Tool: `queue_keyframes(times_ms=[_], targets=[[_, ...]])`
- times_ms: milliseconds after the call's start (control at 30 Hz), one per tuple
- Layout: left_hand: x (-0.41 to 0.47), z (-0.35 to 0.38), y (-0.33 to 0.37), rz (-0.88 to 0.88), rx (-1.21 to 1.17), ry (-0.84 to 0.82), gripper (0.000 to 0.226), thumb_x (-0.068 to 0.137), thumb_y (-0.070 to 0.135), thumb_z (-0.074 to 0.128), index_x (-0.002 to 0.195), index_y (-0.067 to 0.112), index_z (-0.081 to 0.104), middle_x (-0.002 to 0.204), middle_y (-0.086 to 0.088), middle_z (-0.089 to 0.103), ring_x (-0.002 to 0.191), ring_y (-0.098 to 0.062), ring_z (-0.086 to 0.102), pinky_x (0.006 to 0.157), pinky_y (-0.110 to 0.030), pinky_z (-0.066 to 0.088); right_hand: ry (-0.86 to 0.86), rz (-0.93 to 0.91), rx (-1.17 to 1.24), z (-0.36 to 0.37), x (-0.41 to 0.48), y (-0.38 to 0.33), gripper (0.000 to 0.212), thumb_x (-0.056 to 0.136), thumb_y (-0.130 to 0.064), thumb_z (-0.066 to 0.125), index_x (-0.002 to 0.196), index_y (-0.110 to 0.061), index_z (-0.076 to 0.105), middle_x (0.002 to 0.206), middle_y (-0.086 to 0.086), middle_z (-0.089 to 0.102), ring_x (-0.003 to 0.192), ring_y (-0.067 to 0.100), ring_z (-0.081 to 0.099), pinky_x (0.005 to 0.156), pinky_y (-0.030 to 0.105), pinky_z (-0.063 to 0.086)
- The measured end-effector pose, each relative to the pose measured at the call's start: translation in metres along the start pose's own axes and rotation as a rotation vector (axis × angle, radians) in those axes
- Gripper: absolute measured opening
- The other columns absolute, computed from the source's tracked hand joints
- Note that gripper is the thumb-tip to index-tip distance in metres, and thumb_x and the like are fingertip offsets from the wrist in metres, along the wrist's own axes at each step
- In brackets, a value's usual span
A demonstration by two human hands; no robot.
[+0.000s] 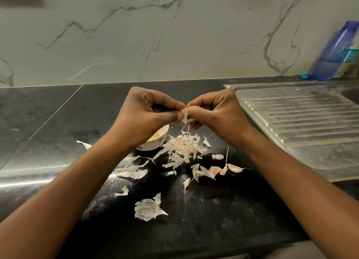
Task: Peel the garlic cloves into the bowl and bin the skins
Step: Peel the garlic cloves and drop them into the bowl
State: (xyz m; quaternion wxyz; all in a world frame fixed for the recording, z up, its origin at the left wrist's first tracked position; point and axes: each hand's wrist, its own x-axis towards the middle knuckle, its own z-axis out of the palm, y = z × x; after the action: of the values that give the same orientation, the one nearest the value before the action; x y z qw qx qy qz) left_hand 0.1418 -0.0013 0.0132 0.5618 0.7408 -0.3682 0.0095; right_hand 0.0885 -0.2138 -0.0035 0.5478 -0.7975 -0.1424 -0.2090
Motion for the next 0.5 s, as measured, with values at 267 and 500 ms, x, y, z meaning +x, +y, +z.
queue_keyframes(times_ms=[267,500], targets=[[0.001,-0.005,0.003,-0.037,-0.107,0.002,0.023,0.085,0.002,0.079,0.108,0.003,0.078,0.1,-0.007,0.082,0.094,-0.023,0.08,0.085,-0.028,0.063,-0.069,0.055,0.088,-0.012,0.002,-0.005,0.011,0.096,-0.002,0.074,0.103,0.005,0.079,0.091,0.016,0.081,0.079,0.033,0.079,0.072,0.035,0.067],[0.001,-0.003,0.002,-0.026,-0.057,0.015,0.023,0.084,0.005,0.081,0.106,0.003,0.079,0.098,-0.006,0.082,0.09,-0.022,0.08,0.083,-0.027,0.064,-0.14,0.069,0.025,-0.011,0.002,-0.003,0.012,0.096,-0.002,0.075,0.105,0.004,0.079,0.089,0.014,0.081,0.08,0.03,0.08,0.075,0.034,0.067]])
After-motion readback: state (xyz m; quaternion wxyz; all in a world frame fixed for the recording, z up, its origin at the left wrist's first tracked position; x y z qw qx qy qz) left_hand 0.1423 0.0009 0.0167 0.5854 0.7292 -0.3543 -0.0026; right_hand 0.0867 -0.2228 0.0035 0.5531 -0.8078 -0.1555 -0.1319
